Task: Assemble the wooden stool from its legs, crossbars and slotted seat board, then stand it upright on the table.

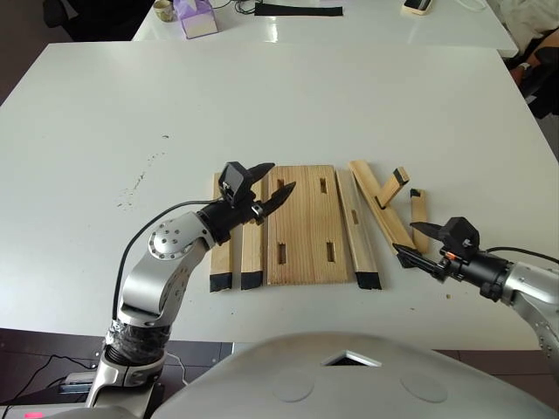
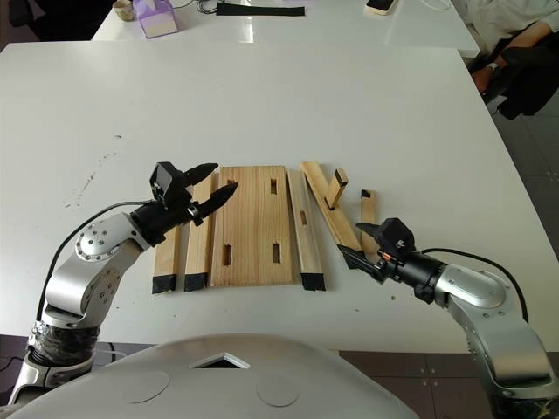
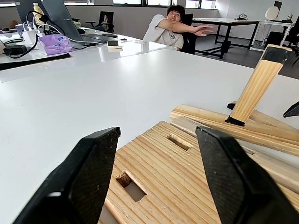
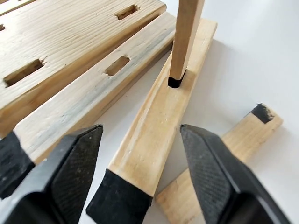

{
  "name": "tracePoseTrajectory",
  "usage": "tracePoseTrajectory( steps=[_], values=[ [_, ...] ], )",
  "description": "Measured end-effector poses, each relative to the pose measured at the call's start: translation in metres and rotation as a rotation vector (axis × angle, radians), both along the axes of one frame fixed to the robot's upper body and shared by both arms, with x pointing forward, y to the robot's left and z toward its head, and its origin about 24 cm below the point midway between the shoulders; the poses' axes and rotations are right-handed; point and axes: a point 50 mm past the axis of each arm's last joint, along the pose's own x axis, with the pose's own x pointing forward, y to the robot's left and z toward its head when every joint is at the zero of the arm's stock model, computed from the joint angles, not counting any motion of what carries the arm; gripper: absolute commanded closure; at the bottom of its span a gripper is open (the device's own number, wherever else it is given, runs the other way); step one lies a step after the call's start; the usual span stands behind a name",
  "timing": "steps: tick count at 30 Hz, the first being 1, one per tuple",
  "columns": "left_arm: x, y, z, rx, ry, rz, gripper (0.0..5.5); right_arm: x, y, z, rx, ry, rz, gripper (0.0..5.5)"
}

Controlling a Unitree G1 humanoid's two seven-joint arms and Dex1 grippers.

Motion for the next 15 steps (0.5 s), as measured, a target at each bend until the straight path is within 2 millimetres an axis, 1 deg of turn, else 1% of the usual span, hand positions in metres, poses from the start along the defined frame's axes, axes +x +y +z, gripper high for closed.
tracePoseTrajectory(
  steps=[3,6,9,13,14,15],
  values=[
    [0.002,0.0,0.001,0.0,-0.006,-0.001,2.49,0.003,0.004,-0.006,-0.017,-0.012,-0.04,2.45],
    [0.004,0.0,0.0,0.001,-0.001,-0.002,2.49,0.001,0.007,-0.016,-0.047,0.0,-0.07,2.45],
    [0.007,-0.002,0.003,0.0,-0.015,-0.01,2.49,0.0,0.012,-0.021,-0.046,0.002,-0.079,2.45],
    [0.008,-0.003,0.005,-0.001,-0.022,-0.014,2.49,0.001,0.011,-0.027,-0.058,0.0,-0.127,2.45],
    [0.008,-0.003,0.004,-0.001,-0.02,-0.014,2.49,0.002,0.011,-0.029,-0.061,-0.001,-0.148,2.62],
    [0.008,-0.003,0.004,-0.001,-0.018,-0.014,2.49,0.003,0.011,-0.029,-0.06,-0.006,-0.158,2.65]
  ],
)
